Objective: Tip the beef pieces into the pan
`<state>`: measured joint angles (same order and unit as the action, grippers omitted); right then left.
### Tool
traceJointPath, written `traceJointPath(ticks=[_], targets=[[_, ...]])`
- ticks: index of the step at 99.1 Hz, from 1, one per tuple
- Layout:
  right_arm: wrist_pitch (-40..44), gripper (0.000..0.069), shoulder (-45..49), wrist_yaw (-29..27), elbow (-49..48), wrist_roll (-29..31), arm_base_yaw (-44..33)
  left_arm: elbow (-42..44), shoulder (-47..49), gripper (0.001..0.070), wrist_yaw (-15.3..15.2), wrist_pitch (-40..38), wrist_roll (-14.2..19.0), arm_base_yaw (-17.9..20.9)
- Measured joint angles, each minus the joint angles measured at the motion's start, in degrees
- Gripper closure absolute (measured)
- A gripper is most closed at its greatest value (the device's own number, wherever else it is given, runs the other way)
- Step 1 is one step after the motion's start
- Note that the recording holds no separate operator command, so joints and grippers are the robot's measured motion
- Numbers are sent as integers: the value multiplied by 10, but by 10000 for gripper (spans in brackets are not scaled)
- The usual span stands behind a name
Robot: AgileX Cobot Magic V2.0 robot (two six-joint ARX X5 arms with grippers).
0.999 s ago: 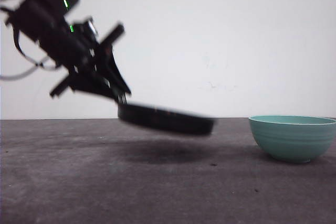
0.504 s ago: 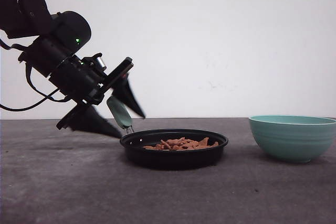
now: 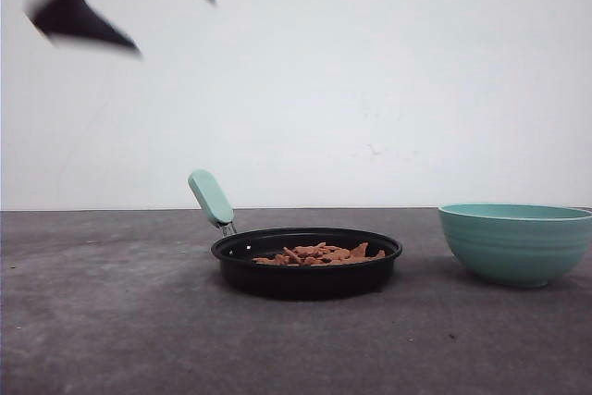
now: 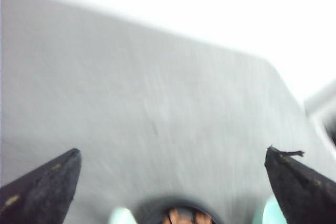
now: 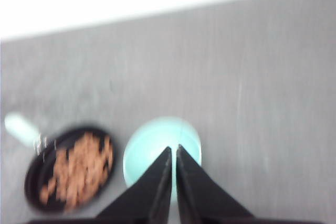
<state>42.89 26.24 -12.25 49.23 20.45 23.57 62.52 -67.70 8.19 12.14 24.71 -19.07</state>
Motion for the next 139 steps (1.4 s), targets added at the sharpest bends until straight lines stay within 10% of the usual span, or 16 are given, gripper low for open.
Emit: traceJointPath(ticks=[20,30,48,139], targets=[[-69,680,-1,-28,-4,-109,0,-2,175,557,-87,116,-56,-6],[-78,680,-3,-12,-16,-162,0,-29,245,673,-99,158,-68,-1],[-76,680,-3,17,-18,-207,0,-80,337,697,-141,233,-78,3],[-90,681,-144,3,-86,-206,-52,-80,418,697,-143,259,-86,3]])
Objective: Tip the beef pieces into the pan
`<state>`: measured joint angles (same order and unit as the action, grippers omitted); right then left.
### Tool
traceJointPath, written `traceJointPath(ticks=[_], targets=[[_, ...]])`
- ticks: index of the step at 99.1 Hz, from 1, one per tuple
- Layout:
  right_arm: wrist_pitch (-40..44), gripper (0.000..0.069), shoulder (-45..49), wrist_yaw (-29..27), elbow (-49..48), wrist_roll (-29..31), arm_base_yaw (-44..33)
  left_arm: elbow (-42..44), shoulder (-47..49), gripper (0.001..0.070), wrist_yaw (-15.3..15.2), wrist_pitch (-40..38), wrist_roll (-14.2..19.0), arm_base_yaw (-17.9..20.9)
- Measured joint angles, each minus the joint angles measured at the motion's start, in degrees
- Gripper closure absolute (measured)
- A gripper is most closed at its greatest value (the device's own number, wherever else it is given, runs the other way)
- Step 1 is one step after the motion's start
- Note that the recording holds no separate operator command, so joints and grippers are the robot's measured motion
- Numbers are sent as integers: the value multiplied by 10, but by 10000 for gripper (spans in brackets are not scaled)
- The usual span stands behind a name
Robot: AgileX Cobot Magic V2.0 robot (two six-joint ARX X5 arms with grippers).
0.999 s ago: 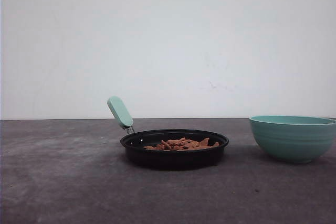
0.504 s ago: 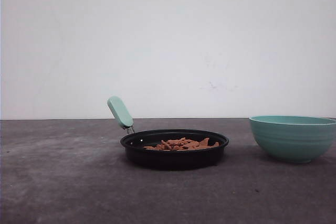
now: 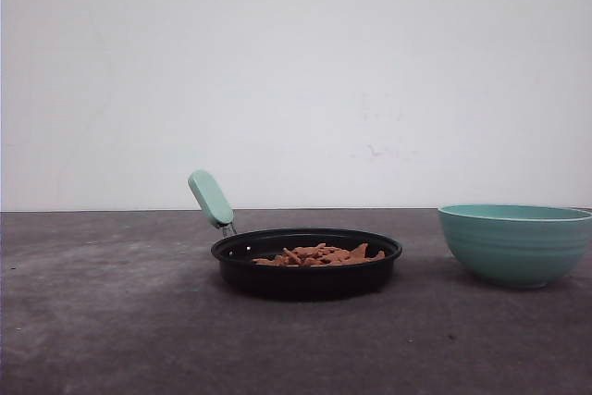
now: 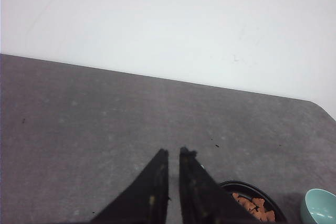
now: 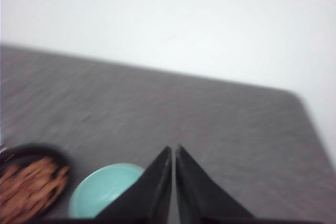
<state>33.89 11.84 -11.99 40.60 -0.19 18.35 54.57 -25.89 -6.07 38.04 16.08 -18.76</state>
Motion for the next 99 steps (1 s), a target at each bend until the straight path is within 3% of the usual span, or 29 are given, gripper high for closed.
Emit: traceJointPath(ticks=[16,31,42,99], targets=[[-151,685,-79,24,-184,22,-51,0,0,697,0,0,0,0],[-236,685,-115,105,-328,75,-77,0,1,697,0,0,0,0],[-240,685,-115,178,-398,103,-79,0,1,697,0,1,0,0],[-242,685,-117,181,-396,99,-83,0,2,697,0,0,0,0]])
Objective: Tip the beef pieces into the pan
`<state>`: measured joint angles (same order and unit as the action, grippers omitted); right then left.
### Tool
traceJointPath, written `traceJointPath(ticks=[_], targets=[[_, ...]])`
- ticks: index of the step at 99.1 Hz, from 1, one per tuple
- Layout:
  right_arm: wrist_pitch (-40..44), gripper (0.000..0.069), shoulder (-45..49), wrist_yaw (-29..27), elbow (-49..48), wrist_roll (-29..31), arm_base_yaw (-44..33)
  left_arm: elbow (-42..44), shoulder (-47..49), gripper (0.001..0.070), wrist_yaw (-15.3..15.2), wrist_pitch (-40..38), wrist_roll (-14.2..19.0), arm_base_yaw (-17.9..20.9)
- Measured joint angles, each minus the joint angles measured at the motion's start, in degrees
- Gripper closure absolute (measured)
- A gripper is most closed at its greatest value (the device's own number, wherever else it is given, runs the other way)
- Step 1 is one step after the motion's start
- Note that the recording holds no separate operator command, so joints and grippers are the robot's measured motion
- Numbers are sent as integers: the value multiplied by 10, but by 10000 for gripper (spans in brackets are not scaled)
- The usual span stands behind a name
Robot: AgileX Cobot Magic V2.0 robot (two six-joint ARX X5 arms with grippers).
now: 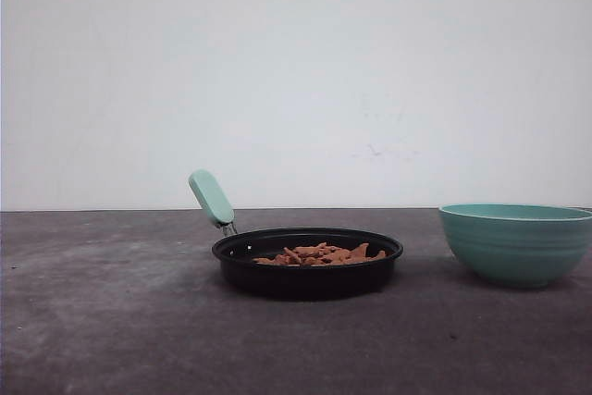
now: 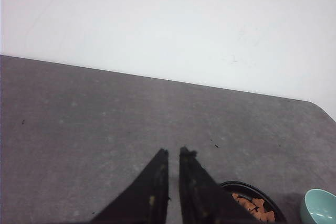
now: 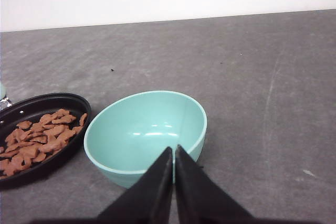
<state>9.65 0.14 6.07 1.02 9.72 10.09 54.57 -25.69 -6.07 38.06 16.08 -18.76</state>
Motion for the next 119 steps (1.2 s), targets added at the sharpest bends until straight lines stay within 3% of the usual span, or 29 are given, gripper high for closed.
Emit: traceJointPath(ticks=[51,71,81,90,105,119], targets=[[0,685,0,0,0,-1,0,0,7,697,0,2,-1,0],[0,685,0,0,0,-1,0,-25,70,697,-26,-86,-96,17],[0,685,0,0,0,-1,0,-103,125,697,-30,-171,-136,38],[0,685,0,0,0,-1,0,-233,177,697,-28,-244,-153,54],[0,685,0,0,0,-1,0,-432,255,697,10,-287,-136,66],[0,685,0,-1,0,-2,0,-504,251,697,19,-285,-118,81]])
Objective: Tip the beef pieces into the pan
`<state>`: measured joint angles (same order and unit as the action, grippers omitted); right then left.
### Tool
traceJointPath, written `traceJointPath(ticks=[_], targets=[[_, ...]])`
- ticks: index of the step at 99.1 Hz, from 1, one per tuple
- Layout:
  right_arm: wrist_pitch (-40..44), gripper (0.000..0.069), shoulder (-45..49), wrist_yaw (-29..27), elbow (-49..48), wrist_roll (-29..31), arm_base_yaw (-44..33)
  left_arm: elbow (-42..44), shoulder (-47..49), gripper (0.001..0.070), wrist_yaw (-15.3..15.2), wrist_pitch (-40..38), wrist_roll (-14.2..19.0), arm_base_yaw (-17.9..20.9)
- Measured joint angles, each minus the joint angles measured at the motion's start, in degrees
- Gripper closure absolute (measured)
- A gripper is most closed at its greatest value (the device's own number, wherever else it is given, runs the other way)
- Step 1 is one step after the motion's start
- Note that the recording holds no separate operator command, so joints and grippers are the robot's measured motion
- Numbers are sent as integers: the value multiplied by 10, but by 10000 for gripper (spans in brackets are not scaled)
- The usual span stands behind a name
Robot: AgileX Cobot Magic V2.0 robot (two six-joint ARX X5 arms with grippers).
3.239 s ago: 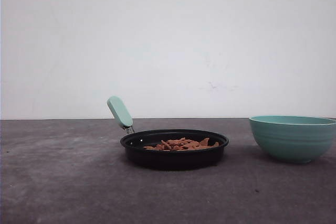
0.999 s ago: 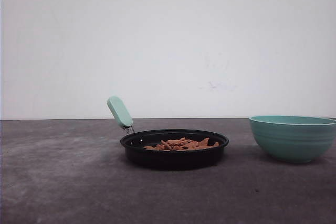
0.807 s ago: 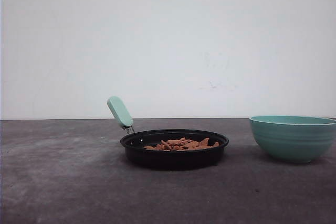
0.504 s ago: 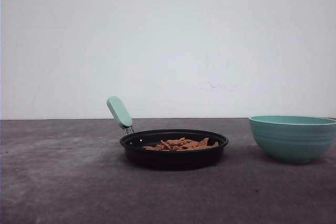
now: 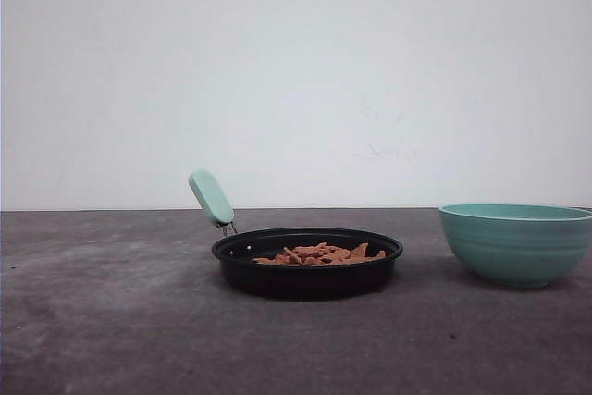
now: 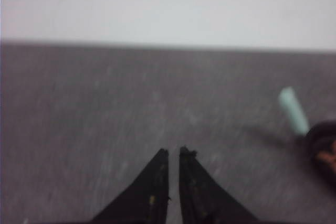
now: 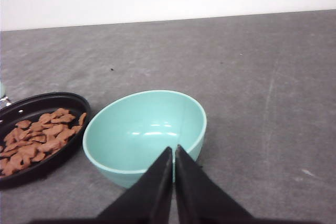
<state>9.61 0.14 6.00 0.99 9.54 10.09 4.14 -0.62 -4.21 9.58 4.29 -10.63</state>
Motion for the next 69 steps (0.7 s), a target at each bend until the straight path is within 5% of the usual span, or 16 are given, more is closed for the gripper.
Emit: traceJointPath(ticks=[38,69], targets=[[0,685,0,0,0,-1,0,-23,4,697,0,8,35,57],[0,685,0,0,0,-1,0,-23,4,697,8,8,38,65]])
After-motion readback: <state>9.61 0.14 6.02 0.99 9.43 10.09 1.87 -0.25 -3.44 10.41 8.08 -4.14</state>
